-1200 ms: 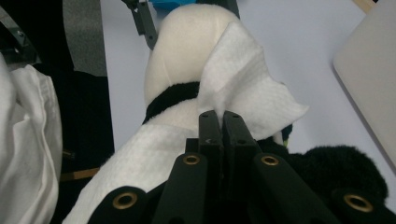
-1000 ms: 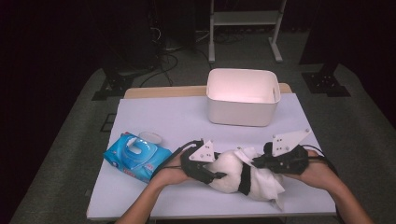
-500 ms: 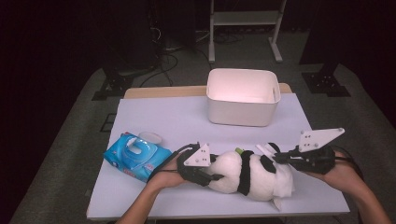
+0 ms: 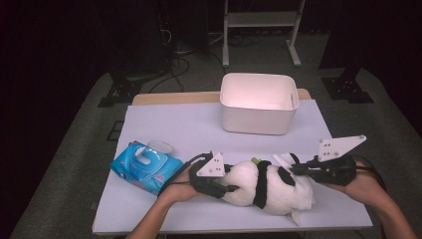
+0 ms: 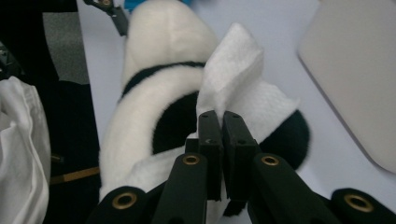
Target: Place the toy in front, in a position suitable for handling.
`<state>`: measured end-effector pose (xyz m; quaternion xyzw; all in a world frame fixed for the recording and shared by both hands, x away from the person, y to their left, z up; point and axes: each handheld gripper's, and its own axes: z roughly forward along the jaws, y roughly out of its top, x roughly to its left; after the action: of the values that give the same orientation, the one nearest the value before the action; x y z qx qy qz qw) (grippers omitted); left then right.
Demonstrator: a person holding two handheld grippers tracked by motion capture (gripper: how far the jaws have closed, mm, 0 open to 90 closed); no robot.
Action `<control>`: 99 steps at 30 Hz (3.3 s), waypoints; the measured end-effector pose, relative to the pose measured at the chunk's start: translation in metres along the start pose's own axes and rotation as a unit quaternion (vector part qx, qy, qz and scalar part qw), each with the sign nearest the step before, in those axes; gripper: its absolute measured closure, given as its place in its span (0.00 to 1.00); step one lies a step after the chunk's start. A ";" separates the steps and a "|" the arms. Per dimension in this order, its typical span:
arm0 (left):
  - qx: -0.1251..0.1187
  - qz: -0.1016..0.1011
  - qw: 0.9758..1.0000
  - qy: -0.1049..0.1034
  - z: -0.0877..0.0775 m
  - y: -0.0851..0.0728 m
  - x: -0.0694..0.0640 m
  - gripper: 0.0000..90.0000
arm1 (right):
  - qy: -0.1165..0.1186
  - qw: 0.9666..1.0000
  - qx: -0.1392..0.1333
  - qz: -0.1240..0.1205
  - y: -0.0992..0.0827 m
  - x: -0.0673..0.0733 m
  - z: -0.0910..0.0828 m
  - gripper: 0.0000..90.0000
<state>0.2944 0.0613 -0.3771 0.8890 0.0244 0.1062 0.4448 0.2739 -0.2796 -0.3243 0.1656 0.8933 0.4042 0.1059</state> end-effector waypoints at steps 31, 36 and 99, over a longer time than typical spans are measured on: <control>-0.010 0.000 1.000 0.011 0.004 0.026 -0.005 0.47 | 0.042 0.999 -0.008 -0.028 0.027 0.010 0.039 0.96; -0.013 -0.002 1.000 0.002 0.004 0.027 -0.004 0.45 | 0.040 0.999 -0.002 -0.032 0.027 0.011 0.037 0.96; 0.001 -0.051 0.998 -0.026 -0.045 0.055 0.032 0.21 | 0.036 0.996 -0.076 0.034 -0.020 0.002 0.043 0.97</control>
<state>0.3131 0.0679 -0.3021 0.8896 0.0579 0.0600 0.4490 0.2819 -0.2617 -0.3680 0.1726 0.8573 0.4797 0.0717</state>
